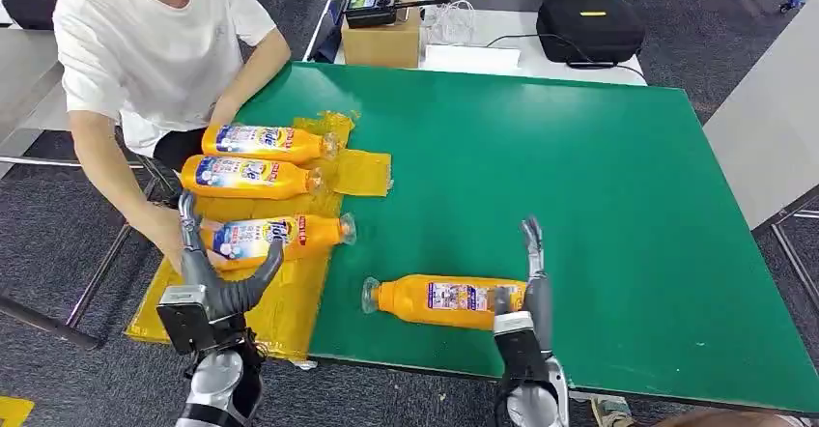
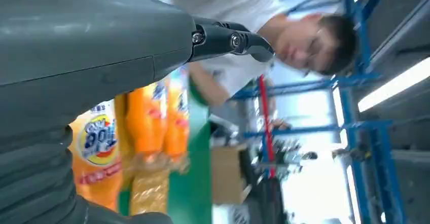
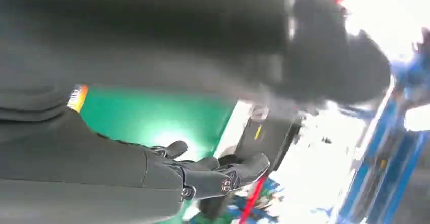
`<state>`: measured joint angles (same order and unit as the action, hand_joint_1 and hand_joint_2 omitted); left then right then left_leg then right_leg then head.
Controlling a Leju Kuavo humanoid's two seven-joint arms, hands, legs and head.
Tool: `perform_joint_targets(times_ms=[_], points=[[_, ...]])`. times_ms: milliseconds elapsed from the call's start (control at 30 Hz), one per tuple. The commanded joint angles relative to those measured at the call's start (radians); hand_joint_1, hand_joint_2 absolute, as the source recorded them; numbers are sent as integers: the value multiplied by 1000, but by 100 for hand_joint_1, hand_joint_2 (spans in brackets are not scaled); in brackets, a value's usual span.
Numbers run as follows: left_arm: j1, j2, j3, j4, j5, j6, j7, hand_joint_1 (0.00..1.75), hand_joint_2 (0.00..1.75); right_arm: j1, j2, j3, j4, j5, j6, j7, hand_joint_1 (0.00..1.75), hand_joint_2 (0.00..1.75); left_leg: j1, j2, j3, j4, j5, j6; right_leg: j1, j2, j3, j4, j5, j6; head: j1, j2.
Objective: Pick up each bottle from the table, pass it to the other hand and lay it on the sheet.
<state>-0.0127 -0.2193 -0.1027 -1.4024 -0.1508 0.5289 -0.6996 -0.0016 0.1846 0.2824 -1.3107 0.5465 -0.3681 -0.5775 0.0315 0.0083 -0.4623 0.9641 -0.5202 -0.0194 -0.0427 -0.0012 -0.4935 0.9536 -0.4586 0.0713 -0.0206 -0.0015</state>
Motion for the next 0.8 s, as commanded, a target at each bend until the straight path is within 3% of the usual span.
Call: perform_joint_targets(times_ms=[33, 433, 667, 800], points=[[5, 46, -163, -180, -27, 104, 1, 0, 175, -70, -157, 147, 69, 150, 10, 35, 0, 175, 0, 0, -1, 0, -1, 3, 1, 0, 0, -2, 0, -4, 0, 0], [5, 46, -163, -180, -27, 104, 1, 0, 175, -70, -157, 147, 69, 150, 10, 35, 0, 175, 0, 0, 0, -1, 0, 2, 1, 1, 0, -1, 1, -3, 0, 0], [29, 37, -217, -273, 18, 28, 1, 0, 175, -118, -253, 233, 201, 394, 70, 194, 0, 175, 1, 0, 2, -2, 0, 3, 2, 0, 2, -4, 1, -5, 0, 0], [38, 39, -224, -299, 20, -10, 1, 0, 175, -96, -306, 234, 179, 436, 106, 244, 0, 175, 0, -1, 2, -2, 0, 4, 1, -1, 3, -4, 1, -5, 0, 0]])
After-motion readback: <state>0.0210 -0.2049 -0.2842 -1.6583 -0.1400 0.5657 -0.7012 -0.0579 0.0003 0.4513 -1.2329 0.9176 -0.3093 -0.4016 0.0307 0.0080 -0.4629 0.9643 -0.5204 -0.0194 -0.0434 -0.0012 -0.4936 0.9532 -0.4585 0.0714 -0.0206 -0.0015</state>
